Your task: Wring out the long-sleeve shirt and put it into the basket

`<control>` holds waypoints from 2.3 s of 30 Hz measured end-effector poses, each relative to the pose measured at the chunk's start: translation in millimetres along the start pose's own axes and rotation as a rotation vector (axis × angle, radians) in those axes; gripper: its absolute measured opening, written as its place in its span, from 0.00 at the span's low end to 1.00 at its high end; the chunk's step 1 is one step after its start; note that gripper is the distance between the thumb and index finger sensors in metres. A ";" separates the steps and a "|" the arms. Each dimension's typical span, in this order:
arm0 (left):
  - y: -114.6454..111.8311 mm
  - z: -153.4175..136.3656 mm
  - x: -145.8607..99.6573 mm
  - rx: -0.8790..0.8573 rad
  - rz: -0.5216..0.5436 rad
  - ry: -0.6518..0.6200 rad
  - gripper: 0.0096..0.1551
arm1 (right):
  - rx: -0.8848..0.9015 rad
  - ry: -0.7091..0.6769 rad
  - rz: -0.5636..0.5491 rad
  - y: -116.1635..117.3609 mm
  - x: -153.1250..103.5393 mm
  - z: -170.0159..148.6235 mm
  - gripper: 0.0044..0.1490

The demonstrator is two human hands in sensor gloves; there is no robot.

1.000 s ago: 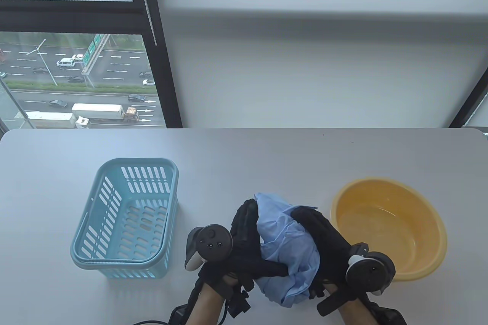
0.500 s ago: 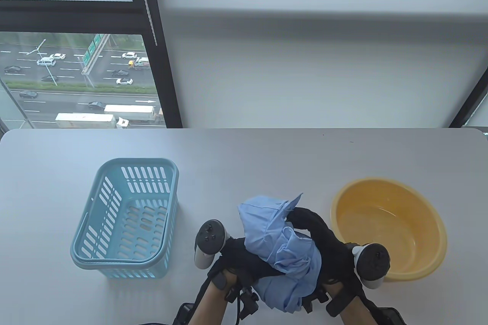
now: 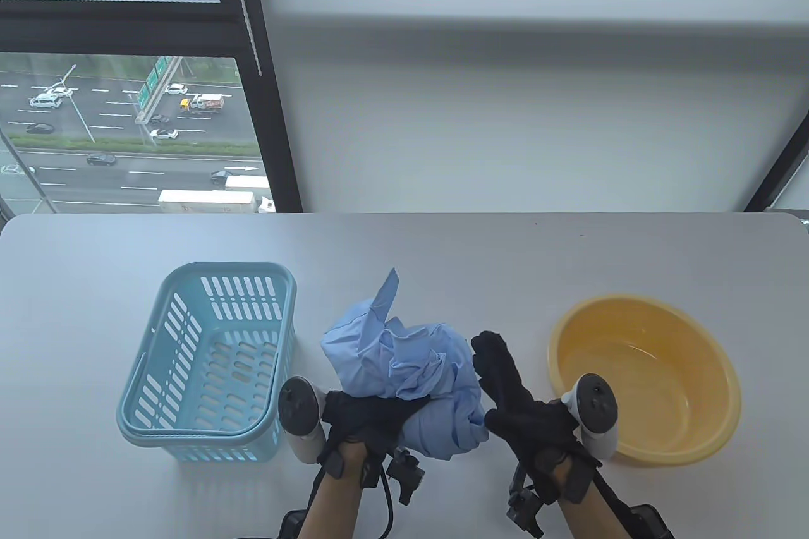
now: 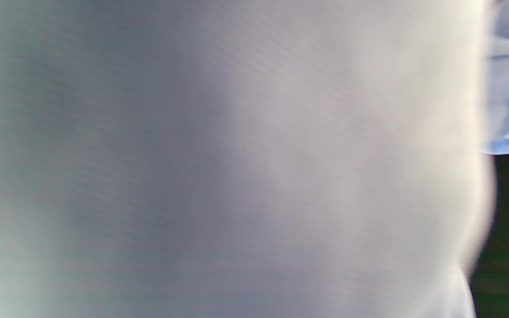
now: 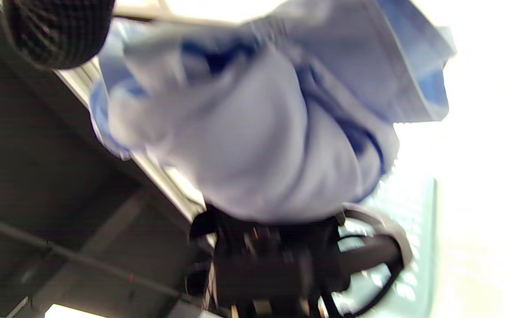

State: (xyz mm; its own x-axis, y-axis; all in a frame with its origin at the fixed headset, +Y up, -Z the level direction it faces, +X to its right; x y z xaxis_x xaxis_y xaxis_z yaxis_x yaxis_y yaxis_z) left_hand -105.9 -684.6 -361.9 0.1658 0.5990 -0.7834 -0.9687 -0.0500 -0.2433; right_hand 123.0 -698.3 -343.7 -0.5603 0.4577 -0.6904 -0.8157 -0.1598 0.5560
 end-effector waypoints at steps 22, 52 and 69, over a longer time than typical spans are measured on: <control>-19.5 1.1 -3.7 0.264 -0.118 0.032 0.66 | -0.136 0.066 -0.301 -25.7 -10.6 -8.2 0.48; -16.9 0.1 -7.1 0.639 -0.270 -0.030 0.54 | -1.144 -0.074 -0.154 0.5 -7.9 17.3 0.41; -8.3 -59.7 -26.1 0.038 -0.061 0.325 0.41 | -1.431 -0.272 -0.204 20.6 -12.0 46.0 0.32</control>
State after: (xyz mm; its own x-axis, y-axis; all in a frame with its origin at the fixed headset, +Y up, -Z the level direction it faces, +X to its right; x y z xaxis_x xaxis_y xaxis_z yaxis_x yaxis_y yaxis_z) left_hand -91.2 -747.5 -373.6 0.2678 0.3133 -0.9111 -0.9604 0.0119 -0.2782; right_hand 119.5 -666.9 -302.7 -0.5088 0.6994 -0.5020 -0.4108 -0.7097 -0.5724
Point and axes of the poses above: the tracker on the back of each hand, its own z axis roughly to the thumb side, its own x axis roughly from the wrist to the fingertips, y = z × x, the point moved 4 cm from there along x, roughly from the wrist to the fingertips, and after that the axes turned 10 degrees about -y, right-handed, at the moved point
